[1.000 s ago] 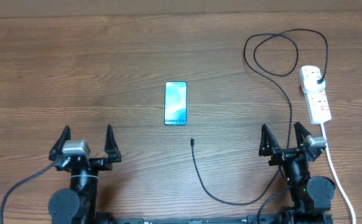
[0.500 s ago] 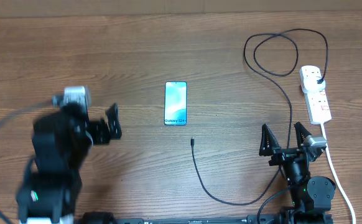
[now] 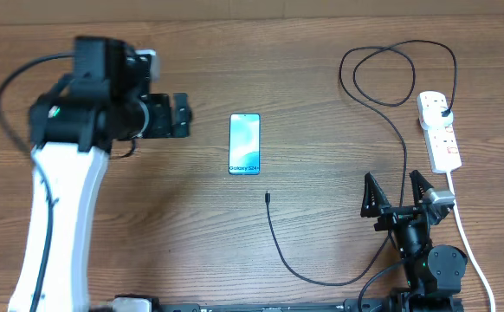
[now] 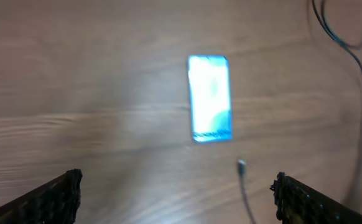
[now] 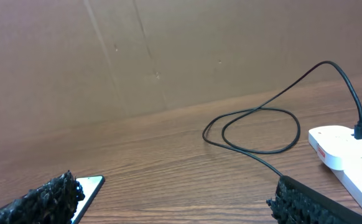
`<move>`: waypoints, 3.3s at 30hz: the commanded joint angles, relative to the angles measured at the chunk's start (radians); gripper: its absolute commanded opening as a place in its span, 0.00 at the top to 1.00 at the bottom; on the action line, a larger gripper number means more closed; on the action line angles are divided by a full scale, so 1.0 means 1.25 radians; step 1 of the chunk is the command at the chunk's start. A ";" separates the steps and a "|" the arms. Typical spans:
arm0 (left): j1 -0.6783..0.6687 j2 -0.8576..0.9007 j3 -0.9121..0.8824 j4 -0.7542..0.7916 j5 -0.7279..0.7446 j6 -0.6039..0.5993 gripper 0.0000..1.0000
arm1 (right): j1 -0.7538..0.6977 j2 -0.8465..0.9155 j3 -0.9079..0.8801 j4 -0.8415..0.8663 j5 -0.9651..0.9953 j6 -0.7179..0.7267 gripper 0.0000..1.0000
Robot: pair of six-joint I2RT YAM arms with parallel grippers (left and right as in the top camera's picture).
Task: Plug charger to phone and switch on socket
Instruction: 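Raise the left arm and move its gripper over the black phone, then lower the left gripper onto the phone's top edge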
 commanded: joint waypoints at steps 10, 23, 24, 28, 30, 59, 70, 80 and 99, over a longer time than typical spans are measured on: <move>-0.018 0.186 0.013 -0.034 0.126 -0.020 0.96 | -0.003 -0.007 -0.008 0.003 0.001 -0.001 0.00; -0.059 0.330 0.013 -0.047 0.128 -0.020 0.96 | -0.003 -0.007 -0.008 0.003 0.001 -0.001 0.00; -0.061 0.340 0.013 -0.047 0.128 -0.020 0.96 | -0.003 -0.007 -0.008 0.003 0.001 -0.001 0.00; -0.074 0.376 0.013 -0.045 0.123 -0.020 0.96 | -0.003 -0.007 -0.008 0.003 0.001 -0.001 0.00; -0.079 0.388 0.013 -0.036 0.121 -0.020 0.96 | -0.003 -0.007 -0.008 0.003 0.001 -0.001 0.00; -0.163 0.432 -0.020 0.101 -0.151 -0.206 0.91 | -0.003 -0.007 -0.008 0.003 0.001 -0.001 0.00; -0.163 0.432 -0.143 0.207 -0.151 -0.205 0.83 | -0.003 -0.007 -0.008 0.003 0.001 -0.001 0.00; -0.163 0.432 -0.240 0.293 -0.152 -0.205 0.17 | -0.003 -0.007 -0.008 0.003 0.001 -0.001 0.00; -0.156 0.432 -0.194 0.264 -0.231 -0.186 0.03 | -0.003 -0.007 -0.008 0.003 0.001 -0.001 0.00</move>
